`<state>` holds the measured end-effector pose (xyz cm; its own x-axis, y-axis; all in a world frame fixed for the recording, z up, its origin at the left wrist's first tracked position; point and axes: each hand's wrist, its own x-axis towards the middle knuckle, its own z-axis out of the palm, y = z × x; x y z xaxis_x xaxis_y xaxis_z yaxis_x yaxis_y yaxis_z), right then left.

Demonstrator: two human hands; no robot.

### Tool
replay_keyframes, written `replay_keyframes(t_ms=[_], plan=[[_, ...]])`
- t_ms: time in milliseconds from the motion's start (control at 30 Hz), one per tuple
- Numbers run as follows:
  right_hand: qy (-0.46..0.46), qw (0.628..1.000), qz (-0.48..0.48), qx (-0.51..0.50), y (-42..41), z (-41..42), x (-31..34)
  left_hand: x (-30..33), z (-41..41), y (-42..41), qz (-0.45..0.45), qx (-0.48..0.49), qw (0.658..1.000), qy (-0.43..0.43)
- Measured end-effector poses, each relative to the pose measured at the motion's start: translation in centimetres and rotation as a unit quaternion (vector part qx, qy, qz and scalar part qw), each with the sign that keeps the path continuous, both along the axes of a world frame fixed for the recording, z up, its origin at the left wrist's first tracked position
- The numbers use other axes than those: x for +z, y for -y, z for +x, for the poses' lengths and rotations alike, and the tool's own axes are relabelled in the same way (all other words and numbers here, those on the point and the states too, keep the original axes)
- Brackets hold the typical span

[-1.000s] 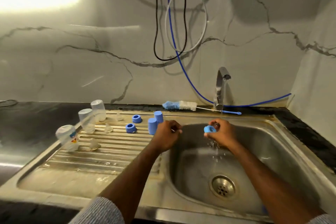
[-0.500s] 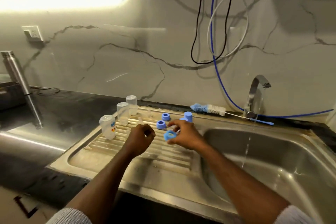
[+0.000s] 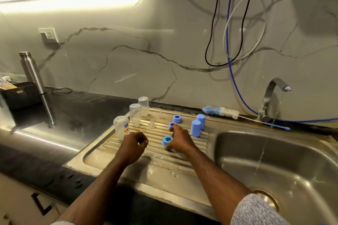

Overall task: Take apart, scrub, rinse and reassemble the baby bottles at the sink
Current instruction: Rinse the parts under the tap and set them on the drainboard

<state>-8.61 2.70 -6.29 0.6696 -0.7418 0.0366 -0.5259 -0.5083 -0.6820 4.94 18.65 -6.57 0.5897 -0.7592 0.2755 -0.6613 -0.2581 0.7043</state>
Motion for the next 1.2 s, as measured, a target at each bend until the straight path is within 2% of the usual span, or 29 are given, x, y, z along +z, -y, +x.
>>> replay_keyframes(t_ms=[200,333,467,633,833,933,1100,1133,1200], plan=[[0.05,0.998,-0.001,-0.034,2.0,-5.2,0.7,0.6,-3.5,4.4,-0.033,-0.041,0.999,-0.007],[0.046,0.997,-0.016,-0.063,4.5,-11.1,0.8,1.0,-8.3,9.1,-0.041,-0.084,0.995,-0.021],[0.009,0.995,-0.014,-0.102,7.7,-20.0,1.0,1.0,-16.1,14.5,-0.05,-0.178,0.982,-0.043],[-0.138,0.978,0.02,-0.152,11.2,-32.0,0.0,-0.6,-27.2,20.4,-0.03,-0.287,0.955,-0.074],[-0.339,0.93,0.105,-0.101,12.4,-39.4,-2.4,-3.2,-33.0,24.7,0.035,-0.357,0.926,-0.119],[-0.398,0.905,0.12,-0.095,12.6,-40.4,-4.6,-5.1,-33.5,25.6,0.055,-0.337,0.927,-0.157],[-0.536,0.837,0.09,-0.068,13.1,-39.7,-8.0,-6.5,-32.5,26.5,0.056,-0.285,0.938,-0.189],[-0.545,0.831,0.089,-0.065,13.2,-39.4,-8.1,-6.6,-32.2,26.7,0.053,-0.269,0.941,-0.198],[-0.521,0.847,0.084,-0.066,14.0,-38.7,-7.7,-6.8,-31.6,27.1,0.046,-0.241,0.943,-0.225]])
